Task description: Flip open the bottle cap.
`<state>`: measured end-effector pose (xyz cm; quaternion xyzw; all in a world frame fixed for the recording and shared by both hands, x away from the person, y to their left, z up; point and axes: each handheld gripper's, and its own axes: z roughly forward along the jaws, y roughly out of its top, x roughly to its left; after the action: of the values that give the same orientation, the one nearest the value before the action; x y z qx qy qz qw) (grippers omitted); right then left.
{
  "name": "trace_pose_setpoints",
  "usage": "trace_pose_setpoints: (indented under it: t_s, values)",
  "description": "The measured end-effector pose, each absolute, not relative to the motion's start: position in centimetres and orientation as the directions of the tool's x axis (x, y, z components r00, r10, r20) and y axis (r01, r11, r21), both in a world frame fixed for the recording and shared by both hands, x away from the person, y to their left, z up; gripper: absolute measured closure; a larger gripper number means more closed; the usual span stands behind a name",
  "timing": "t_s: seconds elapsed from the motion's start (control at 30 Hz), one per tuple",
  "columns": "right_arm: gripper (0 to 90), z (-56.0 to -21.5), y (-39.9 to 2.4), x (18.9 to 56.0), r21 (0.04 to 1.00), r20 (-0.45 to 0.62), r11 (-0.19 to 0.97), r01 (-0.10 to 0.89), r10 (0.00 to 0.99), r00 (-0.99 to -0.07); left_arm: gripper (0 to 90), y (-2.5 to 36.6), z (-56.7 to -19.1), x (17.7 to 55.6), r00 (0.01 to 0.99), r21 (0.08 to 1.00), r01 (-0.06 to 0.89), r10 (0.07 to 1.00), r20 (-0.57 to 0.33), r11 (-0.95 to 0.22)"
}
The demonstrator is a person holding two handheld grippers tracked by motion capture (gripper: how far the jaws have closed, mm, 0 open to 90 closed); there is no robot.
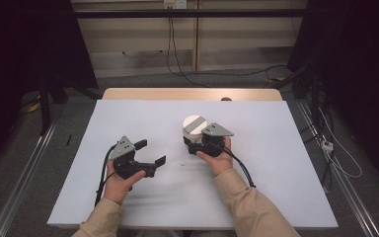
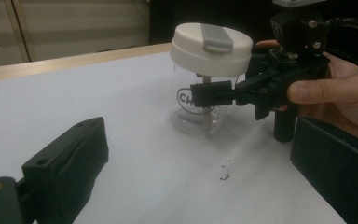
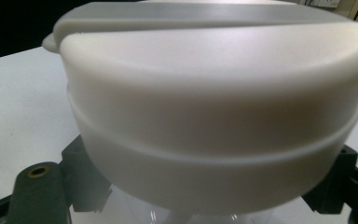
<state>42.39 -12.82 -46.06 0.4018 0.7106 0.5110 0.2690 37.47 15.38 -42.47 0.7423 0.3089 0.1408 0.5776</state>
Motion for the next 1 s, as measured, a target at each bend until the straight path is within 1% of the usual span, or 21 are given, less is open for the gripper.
trace_pose_setpoints:
  t_s: [0.33, 0.43, 0.83, 1.0]
  values:
    - [18.7, -46.1, -12.8, 42.4, 0.943, 0.026, 0.157, 0.295, 0.845, -0.534, 6.0, 14.4, -42.1, 38.2, 0.775, 0.946, 0.290, 0.616, -0.142, -0.147]
    - [18.7, -46.1, -12.8, 42.4, 0.942, 0.026, 0.157, 0.295, 0.845, -0.534, 6.1, 14.1, -42.0, 38.4, 0.778, 0.946, 0.279, 0.617, -0.123, -0.163]
    - [18.7, -46.1, -12.8, 42.4, 0.942, 0.026, 0.158, 0.296, 0.845, -0.534, 9.3, 12.6, -42.1, 39.2, 0.789, 0.940, 0.285, 0.603, -0.119, -0.189]
    - [18.7, -46.1, -12.8, 42.4, 0.941, 0.027, 0.159, 0.298, 0.845, -0.535, 15.2, 12.1, -41.9, 39.5, 0.797, 0.937, 0.288, 0.592, -0.122, -0.195]
